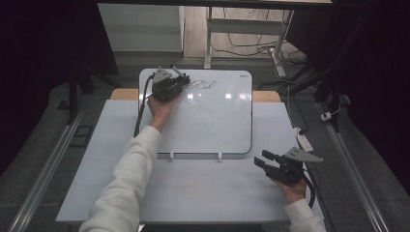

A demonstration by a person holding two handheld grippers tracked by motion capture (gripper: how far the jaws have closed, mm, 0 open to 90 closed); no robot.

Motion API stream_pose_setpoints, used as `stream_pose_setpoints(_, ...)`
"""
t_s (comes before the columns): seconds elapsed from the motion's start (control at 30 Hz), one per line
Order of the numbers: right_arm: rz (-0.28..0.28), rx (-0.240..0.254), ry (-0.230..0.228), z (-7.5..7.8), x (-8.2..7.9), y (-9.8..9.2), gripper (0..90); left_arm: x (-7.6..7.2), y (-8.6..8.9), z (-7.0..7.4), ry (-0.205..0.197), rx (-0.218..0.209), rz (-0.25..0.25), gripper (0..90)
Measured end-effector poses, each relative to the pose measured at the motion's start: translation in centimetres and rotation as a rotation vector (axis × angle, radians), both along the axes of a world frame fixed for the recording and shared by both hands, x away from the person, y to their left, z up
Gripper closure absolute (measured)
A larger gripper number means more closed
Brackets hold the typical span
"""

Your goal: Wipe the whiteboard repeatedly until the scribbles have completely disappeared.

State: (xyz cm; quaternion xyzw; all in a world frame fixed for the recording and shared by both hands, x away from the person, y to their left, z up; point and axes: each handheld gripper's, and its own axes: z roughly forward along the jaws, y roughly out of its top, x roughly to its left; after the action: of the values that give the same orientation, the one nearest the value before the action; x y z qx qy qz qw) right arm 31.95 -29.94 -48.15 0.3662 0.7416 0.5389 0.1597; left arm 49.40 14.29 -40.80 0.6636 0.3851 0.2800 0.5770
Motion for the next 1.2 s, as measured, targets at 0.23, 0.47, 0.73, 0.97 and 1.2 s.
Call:
stream_pose_setpoints(0.23,-0.004,0.007,-0.001,-0.1,0.0,-0.2,47.1,-0.4,0.7,-0.8,0.009,-0.029,-0.017,78.2)
stream_pose_setpoints(0.47,-0.004,0.005,0.003,-0.1,0.0,-0.2,46.8,-0.6,0.9,-0.7,-0.005,-0.004,-0.002,78.2)
stream_pose_setpoints(0.73,0.003,0.006,0.003,-0.1,-0.1,0.0,46.7,-0.6,3.0,-0.9,0.003,-0.059,0.028,78.2)
stream_pose_setpoints(0.97,0.005,0.002,0.001,0.0,-0.2,0.2,46.6,-0.5,-1.3,-1.1,-0.019,-0.004,-0.038,78.2)
stream_pose_setpoints(1.2,0.008,0.003,0.004,-0.1,-0.1,0.2,46.5,-0.9,2.9,-0.8,-0.010,-0.033,0.056,78.2)
